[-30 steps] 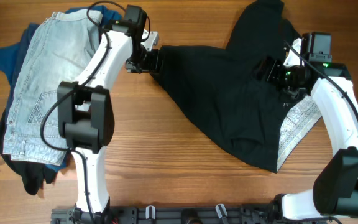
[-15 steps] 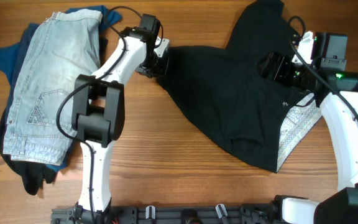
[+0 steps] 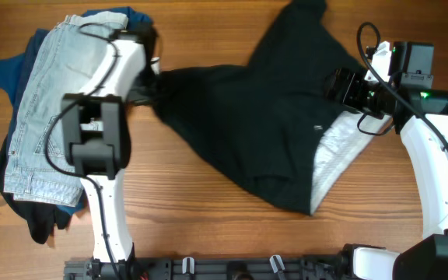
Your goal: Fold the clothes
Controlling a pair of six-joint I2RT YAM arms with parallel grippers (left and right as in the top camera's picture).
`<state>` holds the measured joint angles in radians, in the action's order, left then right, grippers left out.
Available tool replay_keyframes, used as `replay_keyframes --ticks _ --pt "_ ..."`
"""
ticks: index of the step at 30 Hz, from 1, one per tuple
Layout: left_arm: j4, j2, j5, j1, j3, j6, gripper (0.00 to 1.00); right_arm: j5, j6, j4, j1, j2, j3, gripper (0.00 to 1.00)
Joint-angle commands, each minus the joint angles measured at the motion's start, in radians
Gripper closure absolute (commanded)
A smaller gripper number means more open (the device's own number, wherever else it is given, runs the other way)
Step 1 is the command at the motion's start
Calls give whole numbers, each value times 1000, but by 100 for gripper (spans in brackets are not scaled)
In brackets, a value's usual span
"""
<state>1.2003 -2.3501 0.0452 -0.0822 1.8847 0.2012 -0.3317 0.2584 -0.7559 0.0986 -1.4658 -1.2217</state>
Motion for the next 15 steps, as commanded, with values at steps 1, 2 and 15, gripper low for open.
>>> replay_keyframes --ticks 1,2,15 --pt "74 18 10 89 -3 54 96 48 -21 -2 -7 17 -7 0" --pt "93 20 18 100 -3 53 96 48 -21 -1 -7 16 -7 0" --pt "52 197 -47 -48 -3 -100 64 89 29 -113 -7 -24 -7 0"
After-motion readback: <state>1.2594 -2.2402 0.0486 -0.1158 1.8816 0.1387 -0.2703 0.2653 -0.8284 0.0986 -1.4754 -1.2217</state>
